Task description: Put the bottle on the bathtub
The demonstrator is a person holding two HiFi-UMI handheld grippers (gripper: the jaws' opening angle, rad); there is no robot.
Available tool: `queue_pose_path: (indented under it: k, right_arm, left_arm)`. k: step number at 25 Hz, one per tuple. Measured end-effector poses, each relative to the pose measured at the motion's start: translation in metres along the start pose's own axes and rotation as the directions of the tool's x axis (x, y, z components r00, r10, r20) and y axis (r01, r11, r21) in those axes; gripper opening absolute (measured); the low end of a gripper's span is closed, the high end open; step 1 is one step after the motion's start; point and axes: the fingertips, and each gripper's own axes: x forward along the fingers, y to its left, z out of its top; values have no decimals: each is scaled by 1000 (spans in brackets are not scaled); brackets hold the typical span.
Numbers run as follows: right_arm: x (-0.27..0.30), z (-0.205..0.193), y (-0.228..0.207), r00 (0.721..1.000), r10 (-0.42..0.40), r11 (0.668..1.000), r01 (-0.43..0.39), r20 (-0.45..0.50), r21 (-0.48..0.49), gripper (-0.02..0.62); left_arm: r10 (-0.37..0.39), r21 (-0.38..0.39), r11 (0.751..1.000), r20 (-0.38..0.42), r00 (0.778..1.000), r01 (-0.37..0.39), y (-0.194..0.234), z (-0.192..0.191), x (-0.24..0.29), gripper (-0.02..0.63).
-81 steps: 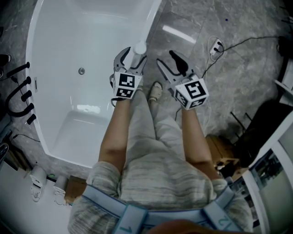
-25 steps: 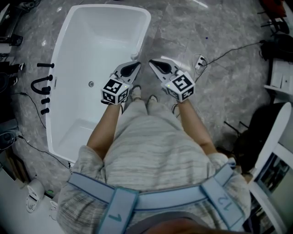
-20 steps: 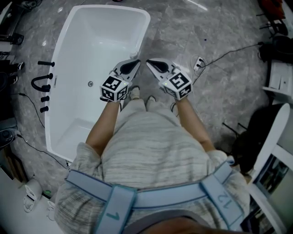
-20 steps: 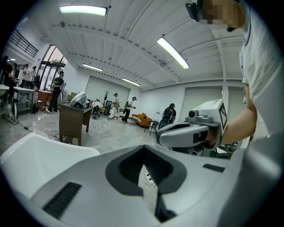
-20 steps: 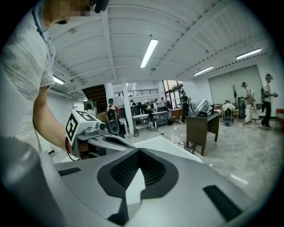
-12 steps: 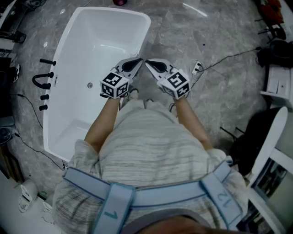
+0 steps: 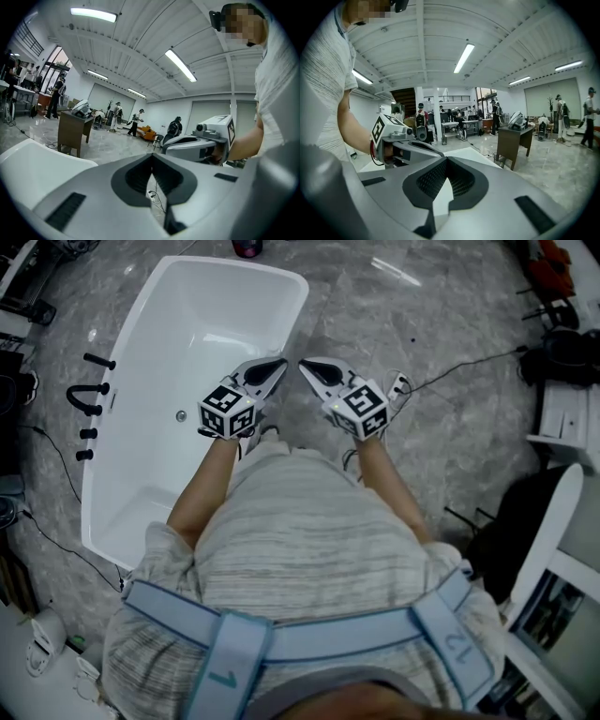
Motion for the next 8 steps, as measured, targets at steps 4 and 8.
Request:
queue_pose_path:
  k: [4, 8]
  right_arm:
    - [-1, 1, 9, 1000, 10, 1000, -10, -1, -11, 3]
    - [-5, 13, 17, 1000, 21, 1000, -21, 14, -16, 3]
  left_arm:
    - [-17, -1, 1000, 8, 1000, 17, -6, 0, -6, 5]
    - [-33, 9, 999, 18, 999, 33, -12, 7, -8, 6]
